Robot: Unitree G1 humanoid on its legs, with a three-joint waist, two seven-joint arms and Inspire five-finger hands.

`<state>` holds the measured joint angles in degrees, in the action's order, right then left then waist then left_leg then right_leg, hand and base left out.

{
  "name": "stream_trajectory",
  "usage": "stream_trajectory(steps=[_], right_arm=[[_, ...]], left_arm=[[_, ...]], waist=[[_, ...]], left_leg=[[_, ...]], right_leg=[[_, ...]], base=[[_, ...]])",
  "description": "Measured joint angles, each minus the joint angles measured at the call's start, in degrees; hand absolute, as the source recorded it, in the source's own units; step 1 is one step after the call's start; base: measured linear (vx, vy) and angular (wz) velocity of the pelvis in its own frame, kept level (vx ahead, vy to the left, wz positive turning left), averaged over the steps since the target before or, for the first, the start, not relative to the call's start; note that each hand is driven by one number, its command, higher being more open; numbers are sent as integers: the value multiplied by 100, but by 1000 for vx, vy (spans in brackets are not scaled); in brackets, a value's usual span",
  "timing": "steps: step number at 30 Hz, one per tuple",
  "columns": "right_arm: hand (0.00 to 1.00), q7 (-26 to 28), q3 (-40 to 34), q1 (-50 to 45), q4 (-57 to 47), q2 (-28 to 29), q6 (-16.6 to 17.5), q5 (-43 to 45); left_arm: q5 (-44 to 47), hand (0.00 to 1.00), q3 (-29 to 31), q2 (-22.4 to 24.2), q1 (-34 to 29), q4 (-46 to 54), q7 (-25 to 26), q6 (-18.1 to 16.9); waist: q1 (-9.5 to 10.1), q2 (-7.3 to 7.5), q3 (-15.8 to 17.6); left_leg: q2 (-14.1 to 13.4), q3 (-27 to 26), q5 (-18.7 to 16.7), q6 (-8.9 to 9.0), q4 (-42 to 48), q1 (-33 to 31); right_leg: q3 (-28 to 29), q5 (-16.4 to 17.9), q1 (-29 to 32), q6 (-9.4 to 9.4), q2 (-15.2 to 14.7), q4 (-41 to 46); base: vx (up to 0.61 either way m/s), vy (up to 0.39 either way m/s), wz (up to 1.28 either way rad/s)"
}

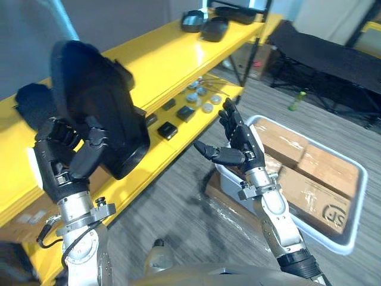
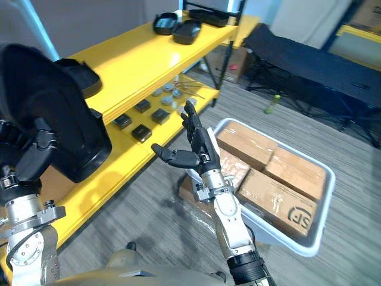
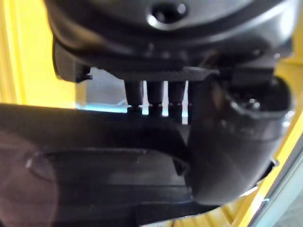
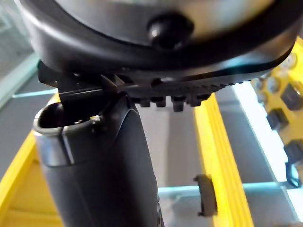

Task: Walk over and take three plastic housings, then place them on the shelf

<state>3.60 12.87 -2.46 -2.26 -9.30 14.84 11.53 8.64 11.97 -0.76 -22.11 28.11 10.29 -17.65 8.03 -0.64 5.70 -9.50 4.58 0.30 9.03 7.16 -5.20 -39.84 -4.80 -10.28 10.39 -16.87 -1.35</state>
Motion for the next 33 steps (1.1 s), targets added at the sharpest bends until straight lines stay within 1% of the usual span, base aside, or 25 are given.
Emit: stream_trajectory(steps=[2,3,4,5,6,7,8,9,10,12,13,15,17,19,21,23,24,26,27,28,29,30,31,32,33], right_arm=[[100,-32,4,-96,2,0,0,13],[100,-50,12,-140,2,12,2,20],[100,-89,13,-188,1,32,31,21],[100,-143,12,-214,1,39,68,14],[100,-233,5,-266,1,58,143,16],[100,-351,2,-306,-1,57,238,7],[100,-427,1,-317,0,57,283,-14],[100,-546,-9,-314,-1,63,325,-122],[100,-576,-29,-314,-2,63,343,-193],[100,-540,-43,-283,-2,54,346,-194],[100,-520,-43,-275,-2,50,347,-194],[100,-415,-44,-196,-1,-4,352,-187],[100,-373,-60,-163,-1,-33,387,-174],[100,-339,-148,-172,-3,-100,495,-144],[100,-288,-210,-172,-3,-160,527,-26],[100,-245,-216,-172,-5,-204,557,69],[100,-227,-209,-160,-31,-209,562,69],[100,-150,-182,-117,-35,-197,565,87],[100,-97,-132,-63,-35,-201,565,171],[100,-4,-45,5,-35,-198,564,349],[100,10,-12,41,-34,-200,564,355],[100,0,62,134,-34,-198,564,346],[100,-27,139,204,-34,-181,564,342],[100,-64,156,236,-35,-146,564,334],[100,-90,169,243,-35,-112,564,329]], left_arm=[[52,0,-5,-5,-26,-78,-9,-68],[159,0,0,-8,-30,-102,-11,-119],[254,0,-20,-24,-19,-103,-20,-150],[283,0,-39,-38,-18,-109,-64,-177],[357,0,-84,-100,-19,-121,-183,-227],[511,0,-171,-244,6,-121,-313,-251],[573,0,-237,-314,35,-124,-374,-253],[693,0,-360,-432,101,-130,-499,-256],[708,0,-430,-475,158,-142,-537,-256],[751,0,-578,-522,292,-169,-674,-262],[749,0,-606,-528,295,-169,-674,-272],[749,0,-685,-520,295,-170,-590,-352],[748,0,-699,-505,295,-176,-487,-359],[748,0,-735,-436,335,-319,-370,-410],[748,0,-774,-383,335,-409,-289,-447],[750,0,-769,-351,328,-409,-203,-490],[751,0,-753,-353,335,-409,-153,-529],[747,0,-747,-344,325,-409,-57,-575],[747,0,-721,-323,325,-408,-28,-587],[744,0,-649,-266,313,-408,-4,-593],[744,0,-619,-230,307,-408,10,-599],[745,0,-557,-172,304,-406,43,-609],[745,0,-470,-138,303,-406,59,-610],[745,0,-394,-142,304,-398,66,-610],[745,0,-345,-150,304,-389,66,-610]], waist=[[104,-60,-14],[128,-71,-11],[91,-63,-9],[69,-47,-3],[-33,0,-8],[-79,52,-31],[-112,71,-33],[-117,94,-46],[-115,97,-45],[-135,102,-41],[-137,100,-40],[-133,68,-21],[-173,22,7],[-247,-69,63],[-254,-128,109],[-241,-141,149],[-229,-136,229],[-211,-107,344],[-201,-86,413],[-178,-97,490],[-170,-115,514],[-140,-148,546],[-106,-143,569],[-31,-123,581],[11,-115,583]], left_leg=[[-3,18,72,14,-110,13],[0,33,94,27,-152,9],[32,104,115,25,-148,-37],[69,170,127,10,-152,-49],[166,305,148,-4,-152,-87],[284,477,185,-4,-142,-158],[332,546,212,2,-156,-176],[407,653,264,-14,-188,-224],[428,696,305,-10,-225,-231],[443,691,480,-35,-387,-217],[431,657,509,-33,-415,-208],[341,551,547,-21,-454,-191],[287,498,565,-20,-454,-186],[268,446,607,-63,-459,-174],[263,375,588,-109,-448,-169],[266,285,560,-150,-408,-223],[284,245,543,-167,-340,-253],[343,198,431,-173,-95,-354],[402,199,275,-192,226,-481],[441,200,43,-189,672,-616],[450,200,-98,-193,926,-696],[473,200,-393,-238,1457,-866],[503,186,-687,-284,1970,-1024],[512,122,-900,-364,2322,-1107],[519,18,-1009,-439,2505,-1147]], right_leg=[[-110,78,-45,-9,-4,73],[-86,214,-40,25,-17,174],[122,446,7,20,-14,358],[315,600,53,11,-11,494],[761,895,169,-33,-9,782],[1177,1179,328,-134,3,1078],[1331,1287,390,-206,-1,1210],[1519,1420,440,-331,-9,1368],[1543,1431,438,-348,-13,1395],[1545,1389,423,-278,-3,1394],[1545,1376,416,-256,11,1373],[1589,1290,399,-103,103,1177],[1645,1240,400,-19,152,1103],[1673,1239,426,-16,160,1117],[1716,1260,465,-39,142,1159],[1792,1286,594,-21,98,1281],[1832,1304,656,-16,52,1381],[1882,1422,773,-18,-59,1645],[1905,1517,832,12,-144,1845],[1915,1602,829,22,-213,2023],[1917,1664,813,68,-230,2091],[1919,1763,791,89,-277,2246],[1918,1848,718,127,-314,2343],[1921,1872,643,149,-354,2330],[1908,1871,554,148,-398,2258]], base=[[-23,-6,45],[-32,4,38],[-41,-2,50],[-47,-13,73],[-35,-30,83],[-23,-35,83],[7,-42,75],[14,-24,52],[35,-26,58],[2,-23,40],[-28,-28,8],[-38,-37,-18],[-75,-30,-18],[-106,-6,-7],[-106,25,-12],[-94,37,-15],[-75,45,-12],[-71,47,-4],[-60,49,6],[-50,50,5],[-38,59,4],[-20,81,7],[9,130,4],[41,154,2],[120,205,10]])
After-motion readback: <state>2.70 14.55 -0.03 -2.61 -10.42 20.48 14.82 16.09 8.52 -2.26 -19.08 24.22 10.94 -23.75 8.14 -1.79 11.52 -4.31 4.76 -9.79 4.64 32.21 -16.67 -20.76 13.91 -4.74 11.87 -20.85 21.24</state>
